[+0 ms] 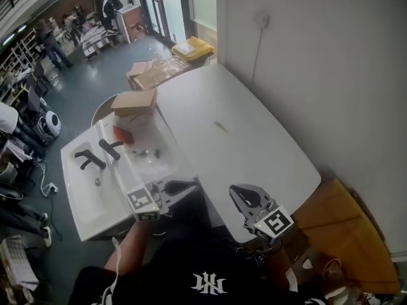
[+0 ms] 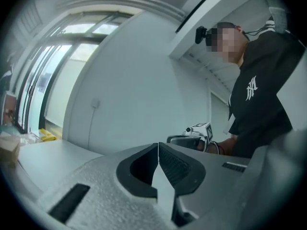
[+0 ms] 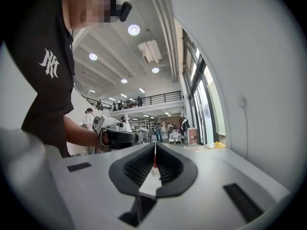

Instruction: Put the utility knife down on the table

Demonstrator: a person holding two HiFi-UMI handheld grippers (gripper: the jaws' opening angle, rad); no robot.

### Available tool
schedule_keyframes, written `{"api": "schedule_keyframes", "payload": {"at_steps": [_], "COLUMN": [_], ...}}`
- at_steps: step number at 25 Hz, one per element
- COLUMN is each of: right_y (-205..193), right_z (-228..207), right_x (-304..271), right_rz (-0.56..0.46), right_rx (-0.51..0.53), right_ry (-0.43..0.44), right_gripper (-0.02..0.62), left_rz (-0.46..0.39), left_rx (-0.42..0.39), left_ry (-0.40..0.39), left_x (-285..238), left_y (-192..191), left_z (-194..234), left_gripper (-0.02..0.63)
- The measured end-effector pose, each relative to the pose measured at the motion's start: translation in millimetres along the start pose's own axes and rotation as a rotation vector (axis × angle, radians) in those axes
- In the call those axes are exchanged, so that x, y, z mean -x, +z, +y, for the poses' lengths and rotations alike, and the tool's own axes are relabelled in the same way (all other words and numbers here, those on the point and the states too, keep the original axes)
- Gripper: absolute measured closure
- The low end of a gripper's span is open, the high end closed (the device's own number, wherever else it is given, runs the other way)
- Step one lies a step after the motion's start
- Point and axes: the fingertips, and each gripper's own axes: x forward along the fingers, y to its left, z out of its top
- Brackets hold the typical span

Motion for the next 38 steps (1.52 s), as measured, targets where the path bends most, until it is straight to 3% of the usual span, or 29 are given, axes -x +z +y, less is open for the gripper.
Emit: {"api": "schedule_keyframes", "payload": {"at_steps": [4, 7, 12, 15, 18, 24, 32, 38], "right_y": [14, 9, 28, 28, 22, 16, 11, -17], "right_z": [27, 47, 83, 114, 145, 205, 252, 293], "right_x": [9, 4, -24, -32, -41, -33, 26, 84], "right_rz": [-0.062, -0.046, -0.076, -0.049, -0.013, 0.007, -0.062, -0.098], "right_rx": [-0.01, 0.014, 0.044, 0.037, 0.021, 0.016, 0.034, -0.034], "right_ry": [-0.049, -0.142, -0.281, -0.351, -0.395, -0.42, -0.368, -0.378], "right_gripper": [0.588, 0.588, 0.588, 0.588, 0.588, 0.588, 0.588, 0.588], "left_rz": [-0.024, -0.066, -0.058, -0.052, -0.057, -0.041, -0.018, 0.059], "left_rx": [-0.065, -0.078, -0.126, -0.1, -0.025, 0.047, -0.014, -0.02], "left_ry": [-0.052, -0.144, -0.283, -0.356, -0.387, -0.415, -0.431, -0.488], "left_x": [32, 55, 101, 133, 165, 202, 199, 187], "left_y": [26, 37, 47, 36, 21, 3, -3, -22], "left_z": [-21, -31, -33, -38, -40, -58, -142, -213], "left_gripper": [0.598, 0.598, 0.6, 0.6, 0.6, 0.6, 0.6, 0.6]}}
